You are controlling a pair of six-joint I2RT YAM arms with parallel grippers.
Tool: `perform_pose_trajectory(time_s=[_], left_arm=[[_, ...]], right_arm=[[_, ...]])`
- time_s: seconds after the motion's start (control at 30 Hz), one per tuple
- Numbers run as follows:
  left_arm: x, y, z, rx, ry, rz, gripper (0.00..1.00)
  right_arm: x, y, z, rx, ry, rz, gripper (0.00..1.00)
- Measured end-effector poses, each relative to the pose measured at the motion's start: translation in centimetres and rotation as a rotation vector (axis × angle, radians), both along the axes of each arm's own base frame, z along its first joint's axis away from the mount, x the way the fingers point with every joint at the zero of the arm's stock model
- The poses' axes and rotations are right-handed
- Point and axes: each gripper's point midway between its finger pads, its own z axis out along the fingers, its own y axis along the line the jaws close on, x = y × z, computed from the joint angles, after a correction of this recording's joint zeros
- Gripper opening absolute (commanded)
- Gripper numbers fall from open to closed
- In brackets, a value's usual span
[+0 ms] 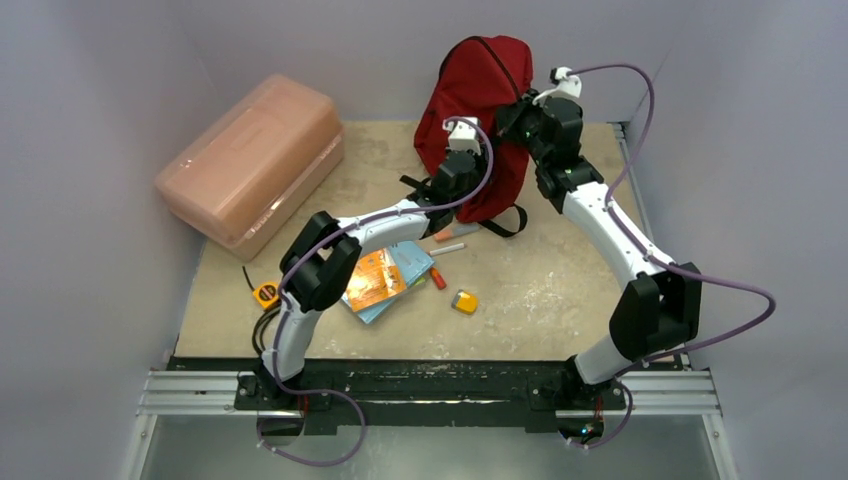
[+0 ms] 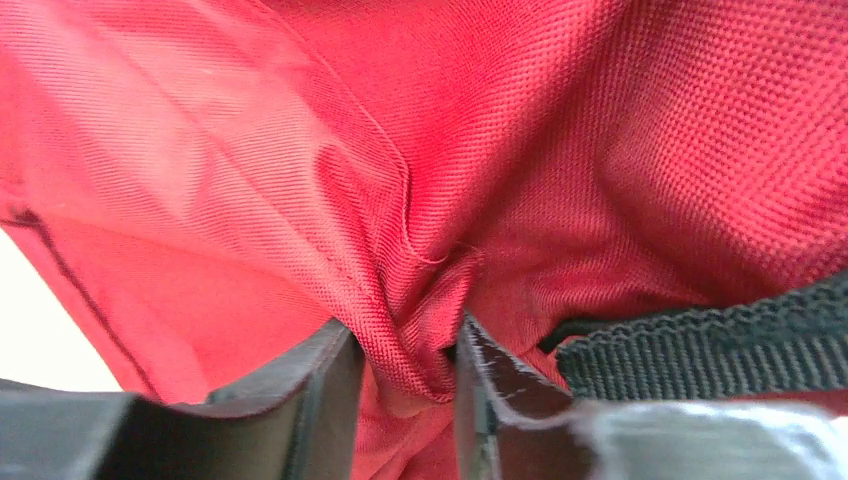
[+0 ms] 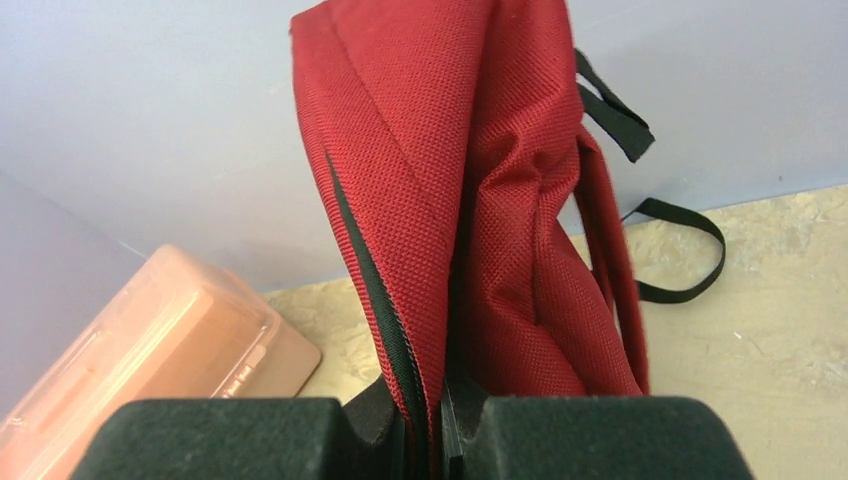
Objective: Pack the student bag
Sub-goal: Unzip the student bag at the center of the board.
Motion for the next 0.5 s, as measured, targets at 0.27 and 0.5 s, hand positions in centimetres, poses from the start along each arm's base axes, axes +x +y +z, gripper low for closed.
perform_pose_trajectory(time_s=[0.27,0.5], left_arm=[[-0.2,1.6,-1.1,0.128,-0.032,-0.008,0.0],[-1.2,7.4,-0.7,0.232,-0.039,-0.131,0.0]], right_arm=[[-2.0,0.4,1.7,0.707,0.184,-0.088,0.43],[-4.3,0.1,3.7,0.796,0.194,-0.036,0.43]])
